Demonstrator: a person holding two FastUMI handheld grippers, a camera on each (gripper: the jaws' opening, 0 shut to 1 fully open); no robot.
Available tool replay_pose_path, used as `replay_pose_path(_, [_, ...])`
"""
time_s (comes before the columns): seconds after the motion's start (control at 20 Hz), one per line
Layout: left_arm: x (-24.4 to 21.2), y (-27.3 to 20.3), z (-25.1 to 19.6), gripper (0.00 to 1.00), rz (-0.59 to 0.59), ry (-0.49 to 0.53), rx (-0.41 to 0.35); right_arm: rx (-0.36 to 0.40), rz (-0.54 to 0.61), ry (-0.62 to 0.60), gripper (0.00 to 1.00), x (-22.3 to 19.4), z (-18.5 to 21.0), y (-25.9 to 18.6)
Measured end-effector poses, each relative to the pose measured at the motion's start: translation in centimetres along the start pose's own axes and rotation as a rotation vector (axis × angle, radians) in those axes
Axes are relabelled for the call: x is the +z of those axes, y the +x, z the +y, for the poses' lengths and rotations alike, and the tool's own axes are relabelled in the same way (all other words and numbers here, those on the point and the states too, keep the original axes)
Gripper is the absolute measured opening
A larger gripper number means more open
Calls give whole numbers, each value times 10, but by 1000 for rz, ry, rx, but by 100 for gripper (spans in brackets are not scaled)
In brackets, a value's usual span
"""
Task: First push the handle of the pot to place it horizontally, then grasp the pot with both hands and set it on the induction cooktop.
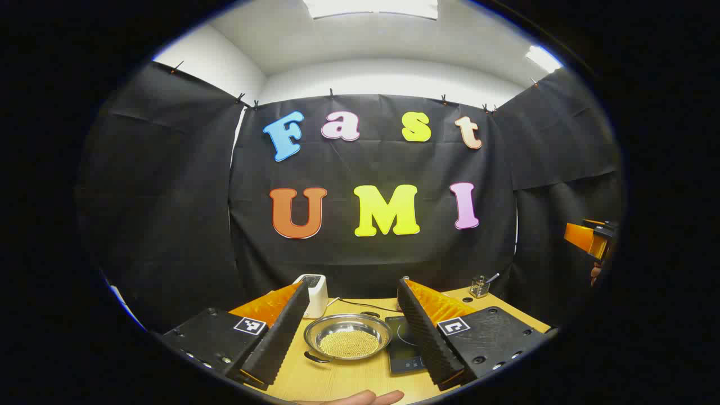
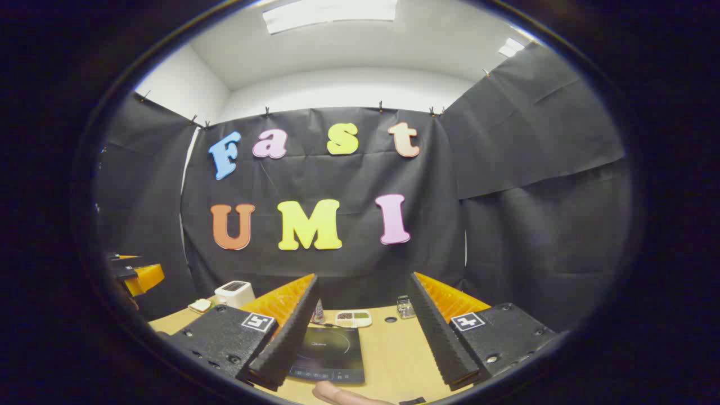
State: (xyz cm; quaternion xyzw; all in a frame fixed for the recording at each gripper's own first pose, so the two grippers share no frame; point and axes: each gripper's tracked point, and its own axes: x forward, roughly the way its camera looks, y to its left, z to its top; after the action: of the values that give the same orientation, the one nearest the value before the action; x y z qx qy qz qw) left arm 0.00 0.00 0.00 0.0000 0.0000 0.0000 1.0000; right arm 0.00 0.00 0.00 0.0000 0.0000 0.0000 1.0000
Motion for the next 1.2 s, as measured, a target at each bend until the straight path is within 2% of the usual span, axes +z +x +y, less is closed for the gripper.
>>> replay_pose_path(0.05, [0,-2,3,95,-5,-1,12,2,-1,-1,99,1,-1,-1])
replay_pose_path(0.1, [1,-6,3,95,-9,-7,12,11,-7,0,96,3,0,-2])
replay_pose_path(0.2, [3,-10,-2,95,-17,-19,-1,30,-14,0,99,4,1,-4])
replay_pose_path(0.25, [4,-12,-4,95,-22,-16,-6,35,-14,-3,96,3,0,-4])
replay_pose_path(0.6, [1,-17,-6,95,-21,-2,-2,19,-30,-24,96,7,-10,-8])
replay_pose_path(1.0, [-10,-8,-4,95,14,-52,-12,11,-24,-29,96,2,-15,-4])
replay_pose_path(1.1, [-16,3,-10,94,27,-61,-51,11,-20,-34,96,0,-15,-3])
replay_pose_path(1.15, [-19,5,-11,82,35,-61,-67,12,-18,-36,96,-1,-14,-3])
replay_pose_path(1.2, [-26,9,-11,88,53,-57,-76,13,-17,-38,96,-2,-13,-2])
